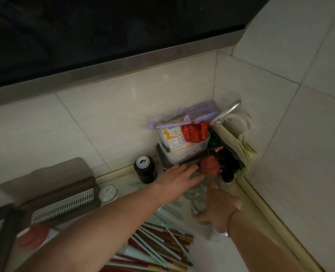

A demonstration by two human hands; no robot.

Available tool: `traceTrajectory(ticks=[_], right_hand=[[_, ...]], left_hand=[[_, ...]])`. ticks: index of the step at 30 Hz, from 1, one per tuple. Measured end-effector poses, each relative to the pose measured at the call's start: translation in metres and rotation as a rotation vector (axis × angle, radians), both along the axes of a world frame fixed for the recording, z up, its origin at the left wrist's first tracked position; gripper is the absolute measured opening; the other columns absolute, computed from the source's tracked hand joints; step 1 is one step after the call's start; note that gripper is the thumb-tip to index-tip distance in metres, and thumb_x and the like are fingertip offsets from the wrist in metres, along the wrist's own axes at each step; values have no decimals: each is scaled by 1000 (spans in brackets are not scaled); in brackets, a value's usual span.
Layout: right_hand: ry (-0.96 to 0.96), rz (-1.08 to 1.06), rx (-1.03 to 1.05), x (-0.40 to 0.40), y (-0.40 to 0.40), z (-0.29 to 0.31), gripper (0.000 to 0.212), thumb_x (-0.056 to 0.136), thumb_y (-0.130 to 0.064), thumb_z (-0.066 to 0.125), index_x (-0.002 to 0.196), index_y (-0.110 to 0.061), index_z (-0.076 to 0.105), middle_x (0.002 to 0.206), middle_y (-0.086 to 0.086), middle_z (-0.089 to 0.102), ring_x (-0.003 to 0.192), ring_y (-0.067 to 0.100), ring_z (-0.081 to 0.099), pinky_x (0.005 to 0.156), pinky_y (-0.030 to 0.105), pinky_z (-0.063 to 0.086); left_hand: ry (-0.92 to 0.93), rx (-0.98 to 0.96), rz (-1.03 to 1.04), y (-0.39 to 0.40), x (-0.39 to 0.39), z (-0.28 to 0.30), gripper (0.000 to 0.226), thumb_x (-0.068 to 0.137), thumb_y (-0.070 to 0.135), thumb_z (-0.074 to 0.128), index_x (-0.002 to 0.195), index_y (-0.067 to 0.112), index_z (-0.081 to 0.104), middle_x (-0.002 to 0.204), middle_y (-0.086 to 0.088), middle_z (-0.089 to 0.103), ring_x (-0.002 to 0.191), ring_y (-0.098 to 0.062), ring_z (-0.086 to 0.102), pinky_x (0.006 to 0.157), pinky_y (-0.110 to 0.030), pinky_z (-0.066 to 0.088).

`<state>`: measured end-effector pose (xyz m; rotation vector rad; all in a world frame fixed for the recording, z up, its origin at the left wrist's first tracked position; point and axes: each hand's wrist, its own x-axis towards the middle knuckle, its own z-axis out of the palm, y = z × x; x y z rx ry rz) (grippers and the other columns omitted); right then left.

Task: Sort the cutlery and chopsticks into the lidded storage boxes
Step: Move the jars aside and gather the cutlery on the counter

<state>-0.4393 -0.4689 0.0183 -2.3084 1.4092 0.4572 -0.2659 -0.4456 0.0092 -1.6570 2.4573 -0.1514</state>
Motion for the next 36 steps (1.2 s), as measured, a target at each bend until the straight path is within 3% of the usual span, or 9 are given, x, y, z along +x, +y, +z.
traceTrajectory(ticks=[3,7,10,14,19,25,32,34,36], right_hand=[[-123,0,-161,4,12,23,104,66,-63,68,144,-25,10,134,-3,48,121,21,49,95,39,45],[-451,101,-467,-11,63,38,63,73,-61,62,127,-38,38,121,-11,56,108,17,58,82,32,46],[-658,212,-227,-31,117,29,50,78,-58,58,123,-41,47,119,-18,57,97,5,61,81,27,52],[-673,294,128,-47,186,5,75,69,-47,60,129,-62,17,123,-27,47,109,-1,53,91,18,45],[-610,262,160,-32,244,-34,97,61,-61,61,126,-65,-11,146,-25,21,129,0,36,100,15,37],[-707,61,93,-16,253,-53,86,62,-49,67,133,-50,19,136,-20,43,116,4,52,88,6,37],[-854,-112,-28,-42,231,-31,83,54,-52,72,122,-58,25,105,-36,55,93,-9,57,72,11,48],[-892,-191,-68,-59,212,-19,80,55,-51,74,121,-57,31,100,-36,59,91,-11,58,67,14,50],[-943,-288,-108,-78,187,-7,74,55,-53,74,119,-54,37,100,-38,59,89,-11,60,60,13,48]], left_hand=[[171,-24,55,32,11,19,60,84,12,59,141,18,40,136,-10,45,116,-30,47,92,-41,43],[434,-46,260,109,33,30,48,92,24,54,139,24,45,136,1,50,121,-19,45,102,-33,37],[618,-3,377,181,35,14,45,94,27,53,138,34,44,136,11,49,125,-6,43,106,-24,34],[790,189,479,255,23,-21,62,87,24,52,138,52,31,131,31,40,122,12,37,107,-17,33],[880,321,552,296,4,-43,80,77,25,56,132,67,17,125,37,39,117,12,39,103,-14,32],[947,315,610,304,-9,-50,74,77,39,60,136,61,20,138,21,42,127,2,40,107,-18,33],[1020,218,511,271,-31,-39,73,75,23,55,122,72,27,132,35,41,124,16,37,109,-17,32],[1018,205,422,245,-46,-26,70,75,26,53,128,65,29,127,38,41,120,21,35,103,-7,30],[1020,170,334,213,-63,-18,68,79,21,57,136,48,33,133,24,44,122,14,38,103,-9,31]])
